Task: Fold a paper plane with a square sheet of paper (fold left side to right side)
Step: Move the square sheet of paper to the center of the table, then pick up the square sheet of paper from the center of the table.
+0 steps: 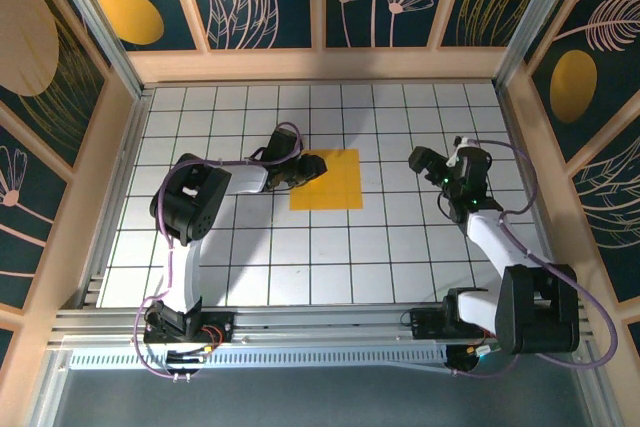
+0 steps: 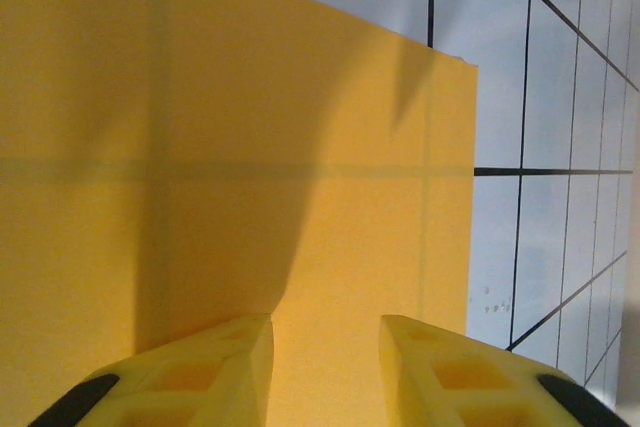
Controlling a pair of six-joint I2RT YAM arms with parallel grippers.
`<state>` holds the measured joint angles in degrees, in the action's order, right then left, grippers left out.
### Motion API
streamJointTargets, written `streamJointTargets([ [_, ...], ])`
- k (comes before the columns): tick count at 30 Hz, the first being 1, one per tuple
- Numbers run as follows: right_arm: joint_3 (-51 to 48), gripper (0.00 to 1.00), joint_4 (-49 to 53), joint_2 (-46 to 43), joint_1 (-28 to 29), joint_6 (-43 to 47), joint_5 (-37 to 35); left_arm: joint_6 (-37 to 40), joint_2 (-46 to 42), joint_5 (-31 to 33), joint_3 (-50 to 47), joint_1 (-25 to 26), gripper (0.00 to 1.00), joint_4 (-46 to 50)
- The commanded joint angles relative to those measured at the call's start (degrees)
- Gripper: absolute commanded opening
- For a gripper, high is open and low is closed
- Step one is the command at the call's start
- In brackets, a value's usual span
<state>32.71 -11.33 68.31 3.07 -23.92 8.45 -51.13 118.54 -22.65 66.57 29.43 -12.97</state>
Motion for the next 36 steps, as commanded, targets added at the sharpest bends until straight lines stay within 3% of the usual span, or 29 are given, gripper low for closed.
streamJointTargets([
  [1, 4.16, 0.95, 2.82, 2.01, 1.73, 2.34, -0.46, 0.61, -0.39, -0.78, 0.43, 0.28, 0.38, 4.54],
  [6, 11.54, 0.93, 8.72, 8.36, 5.80, 5.48, 0.05, 1.32, -5.72, -1.12, 1.42, 0.35, 0.45, 5.24],
  [12, 22.77, 0.94, 15.83, 20.20, 14.82, 9.92, -3.53, 2.42, -14.55, 4.43, -3.93, 0.28, 0.48, 7.65],
  [17, 31.59, 0.95, 18.78, 31.56, 20.44, 10.96, -6.24, 1.91, -19.64, 6.37, -12.74, 0.22, 0.34, 7.48],
  [23, 42.41, 0.96, 22.32, 44.09, 25.80, 14.03, -12.84, 1.56, -19.00, 5.18, -16.82, 0.28, 0.19, 6.25],
  [36, 50.55, 0.96, 24.77, 54.82, 27.95, 16.19, -16.05, 3.04, -12.09, 3.48, -15.31, 0.36, 0.13, 6.97],
])
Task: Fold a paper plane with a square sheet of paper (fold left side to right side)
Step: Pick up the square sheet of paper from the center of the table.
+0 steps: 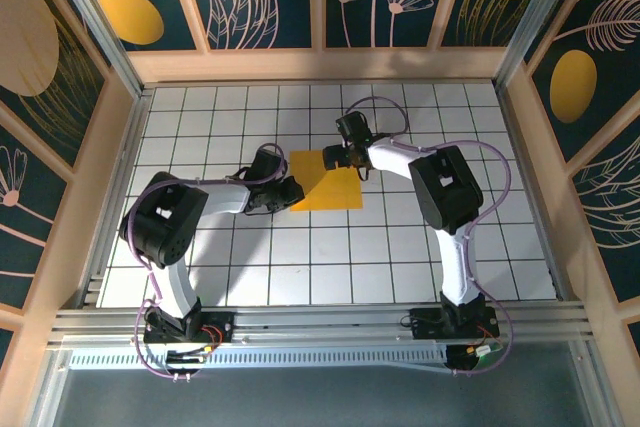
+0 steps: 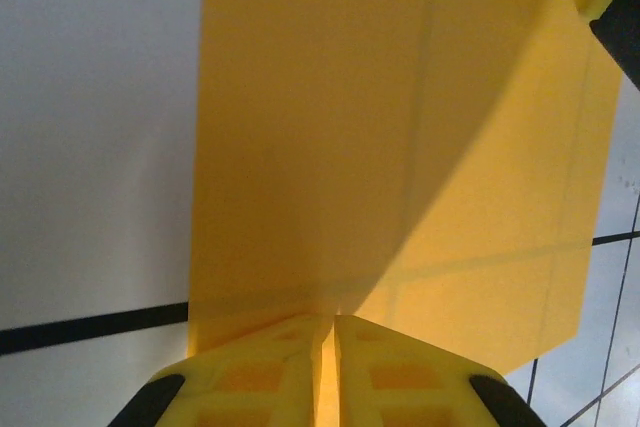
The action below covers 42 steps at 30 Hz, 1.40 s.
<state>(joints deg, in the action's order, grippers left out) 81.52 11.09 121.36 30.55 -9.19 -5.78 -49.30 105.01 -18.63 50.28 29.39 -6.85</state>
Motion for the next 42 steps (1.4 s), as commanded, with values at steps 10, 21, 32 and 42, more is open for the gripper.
streamJointTargets([
  [10, 1.08, 0.91, 5.87, 0.65, 3.06, 1.90, 1.02, 1.38, 2.78, 0.26, 0.71, 0.41, 0.12, 1.05],
  [21, -1.89, 0.83, 7.82, -4.46, 5.32, 0.36, 2.65, 0.84, 1.95, -0.08, 0.29, 0.38, 0.12, -0.22],
  [32, 0.93, 0.46, 12.32, -4.72, 4.64, 0.38, 7.59, 0.73, -1.03, -0.36, 0.42, 0.32, 0.24, -1.17],
  [42, -4.43, 0.27, 8.68, -12.38, -0.85, -1.01, 26.65, 1.80, -13.35, -2.01, -6.05, -6.89, 0.45, -4.17],
])
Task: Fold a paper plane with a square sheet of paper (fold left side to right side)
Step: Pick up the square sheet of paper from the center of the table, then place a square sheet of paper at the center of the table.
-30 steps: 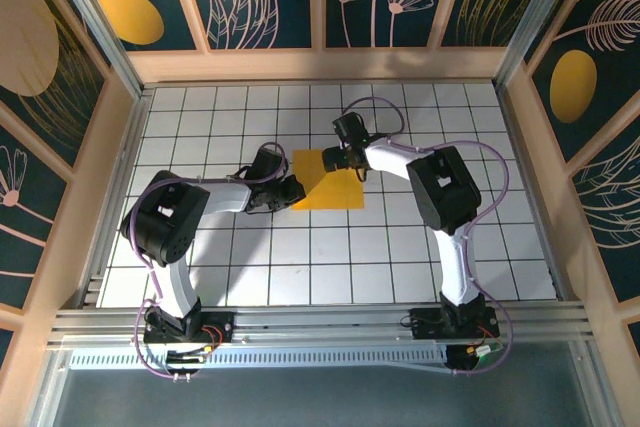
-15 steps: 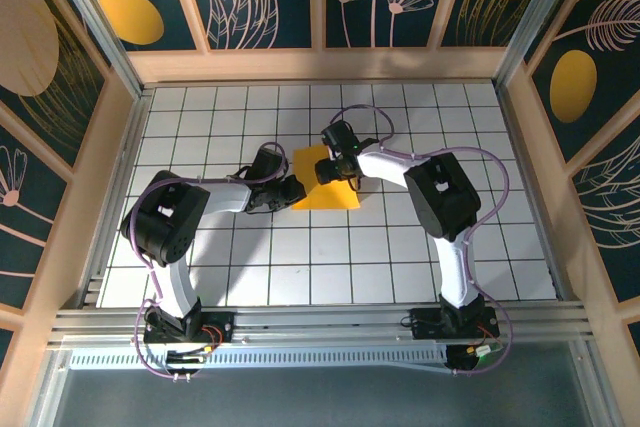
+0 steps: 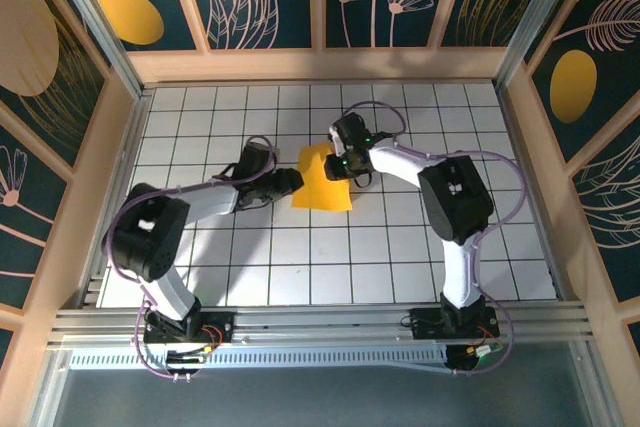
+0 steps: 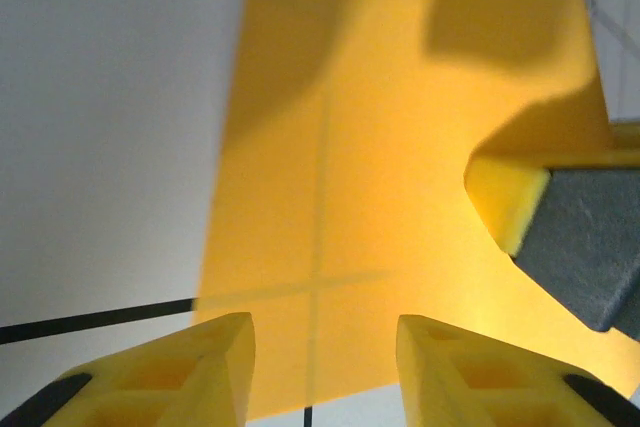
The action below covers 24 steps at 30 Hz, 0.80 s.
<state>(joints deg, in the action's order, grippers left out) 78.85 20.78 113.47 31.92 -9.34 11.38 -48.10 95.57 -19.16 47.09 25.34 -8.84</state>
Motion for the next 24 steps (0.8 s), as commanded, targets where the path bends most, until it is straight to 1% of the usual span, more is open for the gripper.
streamJointTargets([
  [1, -2.58, 0.27, -1.45, -5.58, -3.06, -1.01, 11.83, 0.72, -5.38, -2.73, -4.46, -4.33, 0.47, -3.61],
  [5, -4.93, 0.26, -2.38, -9.71, -5.64, -0.74, 20.73, 0.47, -11.23, -8.75, -10.85, -8.77, 0.58, -13.30],
  [6, -5.42, 0.26, -2.43, -11.03, -6.10, -0.43, 22.48, 0.38, -13.02, -10.05, -12.39, -9.27, 0.62, -16.06],
  [9, -6.37, 0.26, -2.06, -14.76, -7.25, 0.93, 28.41, 1.42, -17.84, -13.28, -15.42, -9.55, 0.73, -22.89],
  [12, -6.86, 0.26, -1.31, -18.25, -7.55, 2.29, 34.62, 1.12, -21.99, -16.89, -18.33, -9.55, 0.83, -31.76],
  [15, -7.28, 0.25, -1.34, -21.41, -7.53, 2.58, 40.10, 0.08, -23.96, -20.68, -19.39, -9.60, 0.94, -37.96],
  [18, -8.03, 0.25, -2.72, -24.20, -7.29, 1.69, 45.29, -0.86, -23.99, -24.34, -19.17, -9.59, 0.98, -41.86],
  [24, -9.59, 0.24, -9.08, -28.65, -5.41, -3.15, 52.25, -3.79, -22.13, -28.81, -18.61, -9.44, 0.99, -49.21],
])
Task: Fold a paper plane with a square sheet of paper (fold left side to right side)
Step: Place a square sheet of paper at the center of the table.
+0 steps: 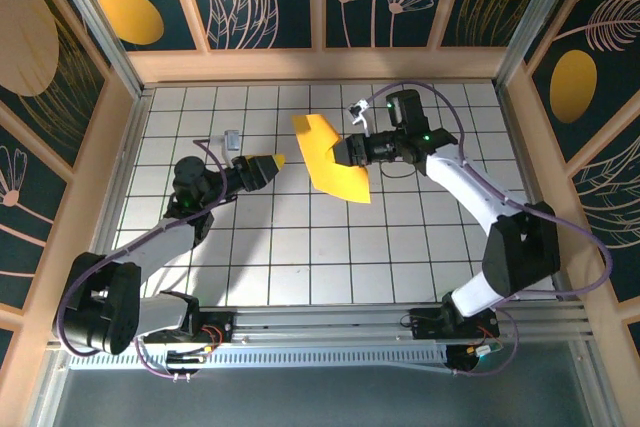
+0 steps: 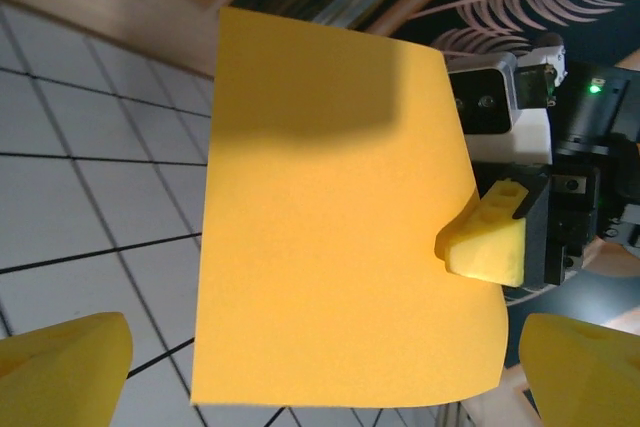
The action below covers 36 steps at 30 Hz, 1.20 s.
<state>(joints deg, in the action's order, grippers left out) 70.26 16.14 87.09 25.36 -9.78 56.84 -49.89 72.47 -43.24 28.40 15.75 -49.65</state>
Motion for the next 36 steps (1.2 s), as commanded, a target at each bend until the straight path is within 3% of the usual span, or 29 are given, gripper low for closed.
streamJointTargets([
  [1, -1.36, 0.24, -6.04, -2.89, 1.63, -4.04, 7.73, -2.27, 1.31, -5.31, 0.27, 0.19, 0.99, -9.31],
  [7, -3.33, 0.24, -16.24, -4.37, 3.63, -11.54, 11.08, -1.72, 2.53, -7.62, 2.39, 2.18, 0.99, -10.02],
  [11, -2.97, 0.24, -16.93, -3.13, 3.84, -11.82, 10.31, 0.02, 3.79, -8.59, 4.32, 4.10, 0.95, -8.19],
  [13, -1.92, 0.24, -13.32, -2.53, 3.35, -8.97, 7.31, 0.05, 4.13, -8.83, 4.66, 4.41, 0.80, -8.58],
  [16, -1.35, 0.24, -9.75, -1.61, 2.31, -6.57, 3.20, 0.41, 4.16, -7.82, 4.68, 4.38, 0.45, -7.82],
  [18, -1.81, 0.24, -9.05, -1.33, 1.52, -6.17, 1.87, 0.82, 4.26, -7.23, 4.72, 4.38, 0.29, -6.74],
  [24, -3.34, 0.25, -7.82, -1.19, -0.29, -5.06, -1.54, 2.84, 4.99, -5.32, 5.52, 4.38, 0.07, -0.50],
  [27, -4.14, 0.28, -6.95, -1.02, -0.99, -4.49, -3.34, 3.06, 6.52, -4.69, 6.25, 4.40, 0.01, 2.76],
  [31, -5.40, 0.38, -6.07, -0.82, -2.07, -4.12, -6.22, 2.96, 9.95, -3.83, 7.68, 4.39, 0.00, 8.34],
  [36, -6.61, 0.49, -3.33, -0.06, -4.01, -3.80, -16.52, 1.68, 15.11, -2.07, 8.41, 4.47, 0.00, 13.80],
])
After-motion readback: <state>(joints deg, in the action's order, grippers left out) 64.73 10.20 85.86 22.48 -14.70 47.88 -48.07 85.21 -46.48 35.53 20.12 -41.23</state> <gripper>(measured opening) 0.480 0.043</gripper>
